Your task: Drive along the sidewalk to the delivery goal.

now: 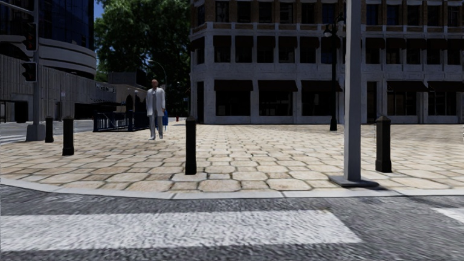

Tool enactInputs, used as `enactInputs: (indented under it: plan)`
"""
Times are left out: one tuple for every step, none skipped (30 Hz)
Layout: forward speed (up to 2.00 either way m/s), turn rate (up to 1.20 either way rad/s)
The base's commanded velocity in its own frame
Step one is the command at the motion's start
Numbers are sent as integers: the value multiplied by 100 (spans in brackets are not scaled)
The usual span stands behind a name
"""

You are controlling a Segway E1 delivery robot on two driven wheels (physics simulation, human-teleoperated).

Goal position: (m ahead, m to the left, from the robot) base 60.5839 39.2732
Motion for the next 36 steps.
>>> enactInputs:
  plan:
    - [200, -26]
    - [200, -28]
    - [200, -28]
    - [200, -28]
    - [197, -29]
    - [185, -29]
    - [185, -29]
    - [172, -29]
    - [159, -29]
    - [153, -29]
    - [150, -29]
    - [150, -29]
    - [146, -29]
    - [142, -29]
    - [139, -29]
    - [138, -29]
    - [138, -29]
    - [137, -28]
    - [136, -24]
    - [133, -15]
    - [133, -15]
    - [130, -8]
    - [128, -3]
    - [127, 0]
    - [127, 0]
    - [127, 0]
    - [127, 0]
    - [127, 0]
    - [127, 0]
    - [127, 0]
    - [127, 0]
    - [127, 0]
    - [127, 0]
    - [127, 0]
    - [127, 0]
    - [127, 0]
